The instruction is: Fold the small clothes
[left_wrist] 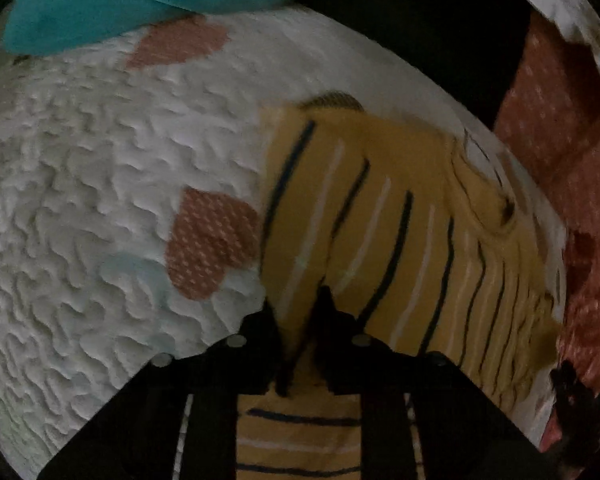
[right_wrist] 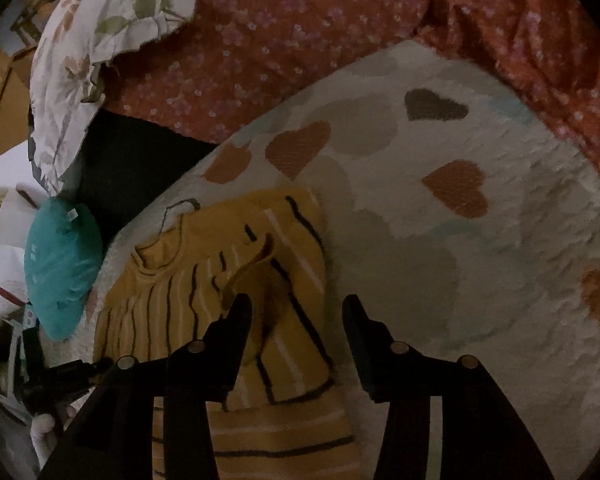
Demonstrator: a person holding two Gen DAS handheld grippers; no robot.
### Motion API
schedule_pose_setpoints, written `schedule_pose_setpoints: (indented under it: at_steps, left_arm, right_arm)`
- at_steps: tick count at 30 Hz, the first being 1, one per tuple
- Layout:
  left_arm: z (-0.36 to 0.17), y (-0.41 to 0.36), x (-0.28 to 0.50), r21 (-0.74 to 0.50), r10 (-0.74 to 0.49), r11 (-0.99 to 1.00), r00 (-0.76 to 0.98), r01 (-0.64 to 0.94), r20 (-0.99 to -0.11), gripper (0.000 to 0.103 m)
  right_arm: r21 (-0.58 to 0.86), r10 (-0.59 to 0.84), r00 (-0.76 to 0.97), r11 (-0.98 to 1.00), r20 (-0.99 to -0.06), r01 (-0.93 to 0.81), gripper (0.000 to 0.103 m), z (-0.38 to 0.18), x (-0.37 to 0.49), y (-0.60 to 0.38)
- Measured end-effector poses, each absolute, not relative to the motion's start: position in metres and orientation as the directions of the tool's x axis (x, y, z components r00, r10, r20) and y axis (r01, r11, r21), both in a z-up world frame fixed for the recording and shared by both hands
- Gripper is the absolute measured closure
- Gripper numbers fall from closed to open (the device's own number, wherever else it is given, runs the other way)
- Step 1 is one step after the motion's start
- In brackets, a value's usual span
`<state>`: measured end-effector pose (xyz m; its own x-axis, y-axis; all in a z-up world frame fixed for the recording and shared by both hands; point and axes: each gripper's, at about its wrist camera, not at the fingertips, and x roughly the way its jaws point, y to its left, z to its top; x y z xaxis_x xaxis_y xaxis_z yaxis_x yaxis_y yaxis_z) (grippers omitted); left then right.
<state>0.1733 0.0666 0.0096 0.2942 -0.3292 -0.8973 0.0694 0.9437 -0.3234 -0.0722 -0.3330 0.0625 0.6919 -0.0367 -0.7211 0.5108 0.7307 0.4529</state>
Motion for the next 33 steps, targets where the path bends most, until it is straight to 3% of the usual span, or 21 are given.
schedule_pose_setpoints:
  at_steps: [1,6,11,13,15,17,21,23,25,33]
  left_arm:
    - [0.013,0.071,0.174,-0.304,-0.304,0.951,0.315,0.050,-0.899,0.095]
    - [0.013,0.078,0.175,-0.297,-0.290,0.954,0.316,0.025,-0.903,0.092]
    - [0.018,0.094,0.172,-0.302,-0.279,0.953,0.315,-0.024,-0.907,0.074]
    - [0.024,0.101,0.171,-0.291,-0.265,0.956,0.326,-0.035,-0.908,0.069]
    - [0.027,0.106,0.170,-0.269,-0.245,0.963,0.333,-0.029,-0.911,0.068]
    - [0.032,0.113,0.165,-0.240,-0.222,0.971,0.345,-0.008,-0.912,0.068]
    - [0.041,0.130,0.150,-0.152,-0.145,0.988,0.380,0.012,-0.914,0.062]
    - [0.040,0.138,0.138,-0.162,-0.154,0.987,0.375,0.011,-0.914,0.047]
    - [0.033,0.148,0.121,-0.192,-0.184,0.981,0.348,0.012,-0.919,0.047]
    - [0.002,0.166,0.041,-0.311,-0.315,0.949,0.261,0.058,-0.912,0.047]
  right_arm:
    - [0.458,-0.030,0.692,0.729,-0.721,0.509,0.051,0.060,-0.068,-0.334]
    - [0.476,-0.017,0.732,0.750,-0.682,0.460,0.051,0.064,-0.054,-0.332]
    - [0.405,-0.049,0.745,0.815,-0.666,0.415,0.053,0.066,-0.029,-0.312]
    - [0.338,-0.058,0.709,0.850,-0.703,0.404,0.062,0.058,-0.018,-0.301]
    - [0.147,-0.177,0.579,0.872,-0.796,0.468,0.077,0.042,-0.005,-0.297]
    - [0.084,-0.253,0.501,0.826,-0.828,0.557,0.078,0.028,-0.007,-0.311]
    - [0.175,-0.250,0.498,0.731,-0.830,0.659,0.073,0.032,-0.024,-0.343]
    - [0.248,-0.192,0.538,0.728,-0.820,0.639,0.070,0.036,-0.032,-0.345]
    - [0.354,-0.082,0.579,0.719,-0.811,0.598,0.060,0.034,-0.043,-0.344]
    - [0.630,0.264,0.602,0.552,-0.753,0.546,0.055,0.001,-0.123,-0.312]
